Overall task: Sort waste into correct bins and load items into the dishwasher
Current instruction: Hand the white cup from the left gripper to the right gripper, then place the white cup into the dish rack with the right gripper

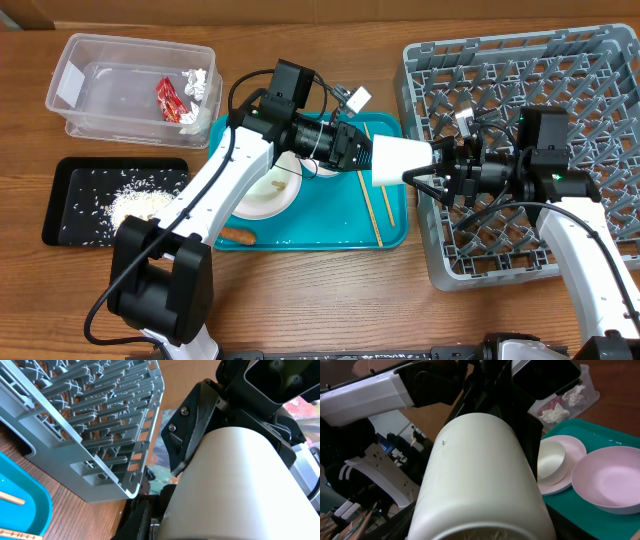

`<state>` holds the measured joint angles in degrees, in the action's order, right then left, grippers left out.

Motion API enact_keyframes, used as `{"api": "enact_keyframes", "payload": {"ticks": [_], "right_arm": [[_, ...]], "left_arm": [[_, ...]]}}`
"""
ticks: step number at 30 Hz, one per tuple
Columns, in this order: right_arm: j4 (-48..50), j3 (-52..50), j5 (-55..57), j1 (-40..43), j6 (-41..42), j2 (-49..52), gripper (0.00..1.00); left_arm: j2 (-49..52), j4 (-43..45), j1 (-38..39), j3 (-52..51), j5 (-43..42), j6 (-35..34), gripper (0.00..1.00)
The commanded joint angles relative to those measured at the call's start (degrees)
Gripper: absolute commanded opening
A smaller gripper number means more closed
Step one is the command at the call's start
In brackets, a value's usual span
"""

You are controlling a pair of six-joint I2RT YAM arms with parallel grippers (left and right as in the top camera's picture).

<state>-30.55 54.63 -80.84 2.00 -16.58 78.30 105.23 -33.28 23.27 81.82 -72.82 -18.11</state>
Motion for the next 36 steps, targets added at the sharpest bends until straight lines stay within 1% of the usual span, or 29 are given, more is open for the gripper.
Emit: {"api": "enact_keyframes", "payload": {"ticks": [1,2,5,6,16,17,18,19,22,24,25,29,31,33,36], "right_arm": [[0.5,1.3,-4.7,-0.4,-0.6,-0.3,0.57],[0.5,1.3,-4.7,-0.4,-0.6,-0.3,0.57],[0.4,1.3,-2.4,-0.4,-0.5,-0.3,0.49],[0.3,1.3,-1.5,-0.4,-0.4,-0.3,0.48],[0.3,1.3,0.0,-0.4,-0.3,-0.3,0.48],[0.3,1.3,0.1,-0.4,-0.3,-0.3,0.48],[0.3,1.3,0.7,-0.4,-0.1,-0.3,0.48],[0.3,1.3,1.5,-0.4,0.2,-0.3,0.47],[0.3,1.3,5.3,-0.4,1.7,-0.3,0.47],[0.3,1.3,8.9,-0.3,2.8,-0.4,0.45],[0.3,1.3,11.9,-0.3,4.0,-0.5,0.45],[0.2,1.3,20.2,0.2,7.8,-1.1,0.44],[-0.3,1.6,26.9,1.6,11.5,-2.1,0.43],[-3.1,2.8,32.1,3.5,13.9,-3.1,0.43],[-9.7,6.3,38.3,6.2,14.3,-3.8,0.43]], "left_arm": [[-0.5,0.1,0.2,0.8,4.4,-0.3,0.17],[-0.5,0.1,0.2,0.8,4.4,-0.3,0.18],[-0.5,0.1,0.1,0.8,4.4,-0.3,0.21],[-0.5,0.1,0.0,0.8,4.4,-0.3,0.22],[-0.5,0.1,0.0,0.8,5.4,-0.3,0.21],[-0.5,0.1,0.0,0.8,5.4,-0.3,0.23],[-0.5,0.1,-0.1,0.8,5.5,-0.3,0.33],[-0.5,0.1,-0.2,0.8,5.5,-0.3,0.39],[-0.6,0.0,-0.9,0.8,6.1,-0.3,0.51],[-0.8,-1.4,-1.5,0.9,9.2,-0.2,0.56],[-1.1,-3.5,-2.2,0.9,12.9,0.8,0.56],[-2.6,-9.7,-4.9,0.9,20.5,4.5,0.56],[-4.6,-14.6,-8.2,0.9,25.4,6.4,0.56],[-6.5,-18.4,-10.9,0.9,29.4,8.2,0.56],[-9.7,-23.4,-14.8,0.9,35.5,10.6,0.56]]}}
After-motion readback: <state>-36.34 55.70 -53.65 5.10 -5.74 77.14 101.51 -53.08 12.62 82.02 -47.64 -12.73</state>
